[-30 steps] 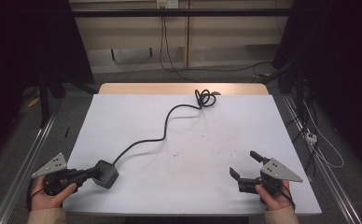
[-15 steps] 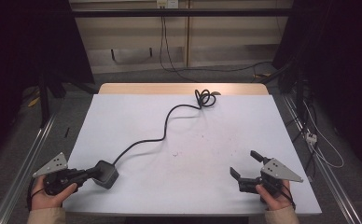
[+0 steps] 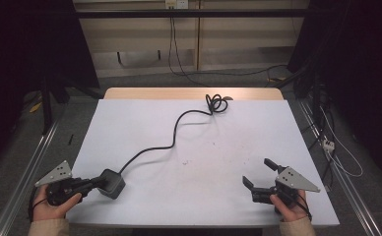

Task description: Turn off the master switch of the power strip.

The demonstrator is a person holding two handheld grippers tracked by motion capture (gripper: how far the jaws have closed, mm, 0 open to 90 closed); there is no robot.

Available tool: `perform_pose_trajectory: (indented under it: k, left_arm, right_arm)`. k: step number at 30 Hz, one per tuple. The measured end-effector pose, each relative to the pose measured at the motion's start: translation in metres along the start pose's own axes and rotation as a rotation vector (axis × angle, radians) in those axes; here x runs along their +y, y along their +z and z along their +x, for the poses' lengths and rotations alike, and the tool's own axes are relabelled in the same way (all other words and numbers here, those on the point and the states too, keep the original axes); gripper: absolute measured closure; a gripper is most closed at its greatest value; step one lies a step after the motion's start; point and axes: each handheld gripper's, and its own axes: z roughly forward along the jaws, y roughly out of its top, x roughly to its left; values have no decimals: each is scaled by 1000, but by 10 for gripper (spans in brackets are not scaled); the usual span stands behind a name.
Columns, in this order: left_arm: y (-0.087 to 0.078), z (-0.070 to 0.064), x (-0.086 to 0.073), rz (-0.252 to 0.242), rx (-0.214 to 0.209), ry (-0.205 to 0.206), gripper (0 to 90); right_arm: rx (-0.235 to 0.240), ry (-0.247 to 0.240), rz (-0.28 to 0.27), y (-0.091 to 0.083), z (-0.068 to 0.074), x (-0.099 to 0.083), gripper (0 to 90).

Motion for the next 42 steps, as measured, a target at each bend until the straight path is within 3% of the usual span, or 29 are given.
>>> perform_pose_trajectory:
  k: [15, 21, 23, 27, 33, 42]
  left_arm:
    - [0, -4, 2, 20, 25, 48, 900]
    - [1, -3, 1, 5, 20, 38, 900]
    - [0, -4, 3, 25, 24, 65, 900]
    - [1, -4, 2, 20, 17, 40, 900]
    - [1, -4, 2, 16, 20, 51, 900]
    - [1, -2, -1, -10, 6, 15, 900]
  right_arm:
    - [-5, 1, -2, -1, 0, 0, 29]
    - [-7, 2, -3, -1, -1, 0, 29]
    - [-8, 3, -2, 0, -1, 0, 29]
    - [-8, 2, -2, 0, -1, 0, 29]
    - [-9, -1, -8, -1, -1, 1, 29]
    - [-10, 1, -8, -1, -1, 1, 29]
